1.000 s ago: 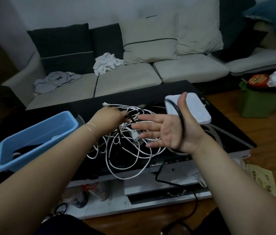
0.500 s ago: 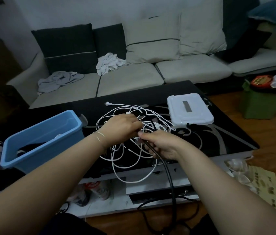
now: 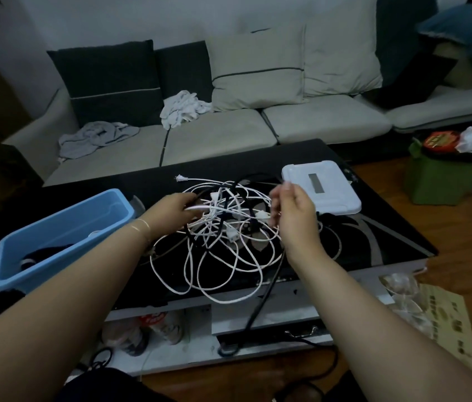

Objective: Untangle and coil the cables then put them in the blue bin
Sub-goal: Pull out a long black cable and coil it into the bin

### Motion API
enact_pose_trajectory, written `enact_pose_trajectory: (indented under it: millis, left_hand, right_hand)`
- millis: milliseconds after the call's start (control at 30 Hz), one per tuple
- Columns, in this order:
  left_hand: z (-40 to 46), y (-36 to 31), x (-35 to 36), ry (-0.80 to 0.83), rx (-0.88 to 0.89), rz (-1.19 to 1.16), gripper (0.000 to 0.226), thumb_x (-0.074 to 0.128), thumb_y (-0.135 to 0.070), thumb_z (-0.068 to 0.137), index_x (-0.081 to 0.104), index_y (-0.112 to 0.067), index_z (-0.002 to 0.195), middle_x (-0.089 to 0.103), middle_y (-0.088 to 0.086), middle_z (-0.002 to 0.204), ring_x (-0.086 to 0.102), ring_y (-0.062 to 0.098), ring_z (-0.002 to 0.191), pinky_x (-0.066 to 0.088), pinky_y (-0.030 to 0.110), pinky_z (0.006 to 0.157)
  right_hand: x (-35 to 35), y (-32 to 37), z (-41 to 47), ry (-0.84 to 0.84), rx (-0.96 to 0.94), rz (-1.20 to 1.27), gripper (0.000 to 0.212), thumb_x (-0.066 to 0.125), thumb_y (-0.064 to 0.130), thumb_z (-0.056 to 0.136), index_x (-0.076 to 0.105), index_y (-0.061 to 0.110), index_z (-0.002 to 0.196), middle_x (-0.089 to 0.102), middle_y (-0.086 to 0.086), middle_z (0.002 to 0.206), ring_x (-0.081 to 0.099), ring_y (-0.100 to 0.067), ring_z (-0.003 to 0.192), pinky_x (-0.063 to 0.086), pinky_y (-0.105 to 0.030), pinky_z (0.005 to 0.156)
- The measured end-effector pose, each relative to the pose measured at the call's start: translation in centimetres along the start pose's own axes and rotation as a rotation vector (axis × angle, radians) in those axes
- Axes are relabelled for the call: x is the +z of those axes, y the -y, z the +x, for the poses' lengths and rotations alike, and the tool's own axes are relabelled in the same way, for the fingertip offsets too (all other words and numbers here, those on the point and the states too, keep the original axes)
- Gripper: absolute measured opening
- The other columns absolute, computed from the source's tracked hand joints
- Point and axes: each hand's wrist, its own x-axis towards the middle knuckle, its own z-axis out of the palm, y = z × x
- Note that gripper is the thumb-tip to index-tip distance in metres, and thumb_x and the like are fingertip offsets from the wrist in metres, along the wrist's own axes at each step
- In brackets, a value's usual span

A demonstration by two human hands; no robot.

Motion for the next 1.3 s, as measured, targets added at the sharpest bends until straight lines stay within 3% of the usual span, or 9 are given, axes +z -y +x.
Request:
enact_pose_trajectory:
  millis: [133, 300, 467, 633, 833, 967, 1033, 1133, 1300]
  left_hand:
    - [1.5, 1.1, -1.6, -0.221, -0.150, -0.154, 0.032, 0.049, -0.030, 0.100, 0.055, -0.018, 0.071, 0.055, -0.002, 0.057, 0.047, 0.012, 0.049, 0.039, 0.025, 0.049]
    - [3.4, 2.7, -3.6, -0.500, -0.478, -0.480, 0.027, 0.044, -0.032, 0.101, 0.057, -0.010, 0.097, 0.052, 0.005, 0.066, 0.046, 0.020, 0.049, 0.038, 0.022, 0.042]
    - [3.4, 3.3, -2.4, -0.291, -0.632, -0.725, 0.037, 0.061, -0.037, 0.094, 0.056, -0.003, 0.080, 0.049, 0.009, 0.063, 0.043, 0.020, 0.051, 0.038, 0.026, 0.054]
    - [2.2, 1.9, -1.8, -0.007, -0.465, -0.758, 0.020, 0.076, -0.017, 0.082, 0.068, -0.003, 0.093, 0.065, 0.011, 0.084, 0.060, 0.024, 0.078, 0.051, 0.029, 0.073]
    - [0.9, -2.4, -3.3, 0.260, -0.355, 0.525, 0.044, 0.073, -0.043, 0.082, 0.063, -0.015, 0.115, 0.064, 0.000, 0.106, 0.060, 0.024, 0.099, 0.047, 0.032, 0.088]
    - [0.7, -4.8, -4.9, 0.116, -0.437, 0.982, 0.024, 0.050, -0.020, 0.094, 0.062, -0.019, 0.115, 0.059, 0.000, 0.096, 0.056, 0.023, 0.090, 0.037, 0.031, 0.075]
    - [1.4, -5.1, -4.9, -0.020, -0.310, 0.814, 0.035, 0.049, -0.017, 0.095, 0.053, -0.019, 0.130, 0.061, 0.005, 0.115, 0.058, 0.027, 0.104, 0.044, 0.034, 0.081]
    - [1.8, -6.5, -3.8, 0.062, 0.127, 0.081, 0.077, 0.071, -0.028, 0.087, 0.028, -0.024, 0.151, 0.040, 0.001, 0.151, 0.039, 0.018, 0.137, 0.033, 0.030, 0.111]
    - [2.0, -8.3, -0.4, -0.051, 0.275, -0.489, 0.056, 0.067, -0.009, 0.089, 0.044, -0.020, 0.139, 0.058, -0.002, 0.122, 0.059, 0.005, 0.104, 0.045, 0.008, 0.086]
  right_hand:
    - [-0.4, 0.6, 0.3, -0.168, -0.129, 0.104, 0.031, 0.032, 0.019, 0.105, 0.059, 0.020, 0.090, 0.058, 0.007, 0.078, 0.049, 0.003, 0.060, 0.045, -0.015, 0.057]
    - [-1.1, 1.3, 0.7, -0.386, -0.045, 0.335, 0.029, 0.030, 0.020, 0.104, 0.055, 0.019, 0.090, 0.040, 0.007, 0.062, 0.034, -0.003, 0.048, 0.031, -0.018, 0.047]
    - [-0.9, 1.5, 0.4, -0.256, -0.067, 0.299, 0.025, 0.032, 0.024, 0.104, 0.055, 0.020, 0.094, 0.037, 0.014, 0.054, 0.028, -0.003, 0.043, 0.024, -0.017, 0.040]
    - [-0.1, 1.4, -0.4, -0.033, -0.174, 0.164, 0.023, 0.035, 0.027, 0.104, 0.056, 0.024, 0.110, 0.036, 0.015, 0.054, 0.028, -0.002, 0.046, 0.028, -0.015, 0.041]
    - [0.2, 0.9, -0.3, 0.024, -0.222, 0.103, 0.021, 0.032, 0.018, 0.105, 0.051, 0.027, 0.105, 0.046, 0.006, 0.070, 0.037, -0.005, 0.055, 0.034, -0.017, 0.048]
    - [0.5, 0.1, -0.3, 0.120, -0.170, 0.112, 0.019, 0.032, 0.018, 0.104, 0.050, 0.026, 0.103, 0.045, 0.006, 0.075, 0.037, -0.002, 0.055, 0.033, -0.012, 0.049]
    - [0.8, -0.3, -0.6, 0.192, -0.160, 0.099, 0.016, 0.034, 0.023, 0.101, 0.050, 0.025, 0.103, 0.043, 0.013, 0.068, 0.034, -0.001, 0.052, 0.030, -0.012, 0.048]
    - [1.3, -0.4, -1.1, 0.246, -0.207, -0.071, 0.014, 0.040, 0.038, 0.095, 0.049, 0.032, 0.103, 0.045, 0.016, 0.065, 0.038, -0.001, 0.056, 0.032, -0.020, 0.056]
    - [1.7, 0.2, -3.1, 0.346, -0.409, -0.176, 0.008, 0.040, 0.036, 0.097, 0.048, 0.036, 0.100, 0.047, 0.016, 0.063, 0.038, -0.002, 0.053, 0.032, -0.023, 0.052]
